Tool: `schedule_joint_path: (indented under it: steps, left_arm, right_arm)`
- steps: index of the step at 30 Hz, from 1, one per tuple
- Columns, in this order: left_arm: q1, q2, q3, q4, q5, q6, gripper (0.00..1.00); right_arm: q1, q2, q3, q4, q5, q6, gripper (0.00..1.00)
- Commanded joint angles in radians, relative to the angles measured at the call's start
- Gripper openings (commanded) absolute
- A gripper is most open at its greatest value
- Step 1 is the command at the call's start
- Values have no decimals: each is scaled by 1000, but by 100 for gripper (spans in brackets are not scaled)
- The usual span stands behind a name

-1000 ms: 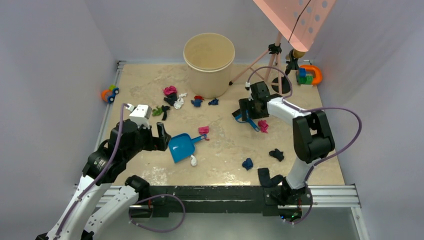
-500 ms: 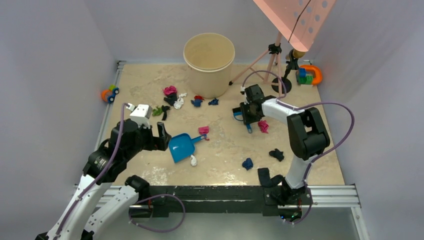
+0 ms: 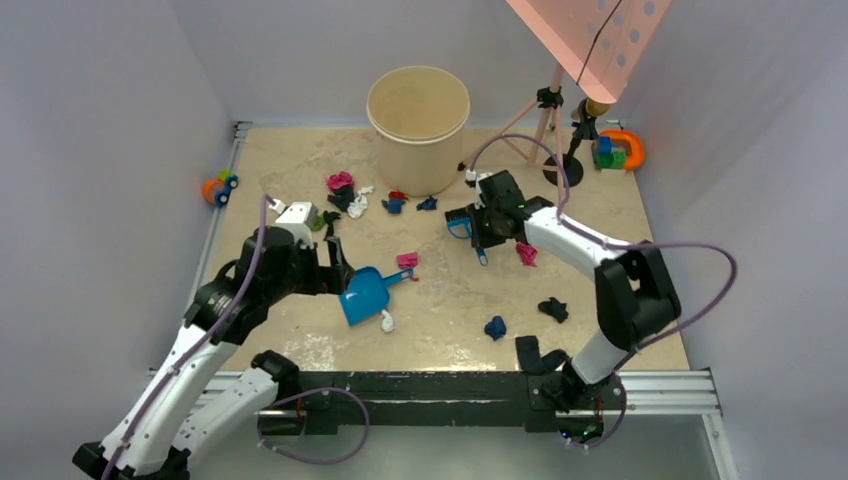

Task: Sweep away the paper scraps from the table

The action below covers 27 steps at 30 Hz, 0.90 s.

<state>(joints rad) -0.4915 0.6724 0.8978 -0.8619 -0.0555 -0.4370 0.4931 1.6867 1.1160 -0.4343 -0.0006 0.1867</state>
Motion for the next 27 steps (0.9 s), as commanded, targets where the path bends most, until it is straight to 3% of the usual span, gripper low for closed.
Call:
schedule_joint_path:
  steps: [1, 7, 10, 19, 27]
  left_arm:
    - [2, 119, 10, 126, 130, -187, 99]
    - [2, 297, -23, 510, 383, -409, 99]
    - [1, 359, -21, 644, 397, -485, 100]
    - [1, 580, 145, 657, 445, -546, 98]
    - [-7, 701, 155, 780, 501, -626, 81]
  right_arm:
    - [26, -191, 6, 48, -112, 25, 11]
    - [67, -302, 0, 28, -211, 53, 11]
    - [96, -343, -6, 20, -210, 69, 11]
    - [156, -395, -24, 4, -212, 76, 11]
    - [173, -385, -6, -17, -207, 61, 11]
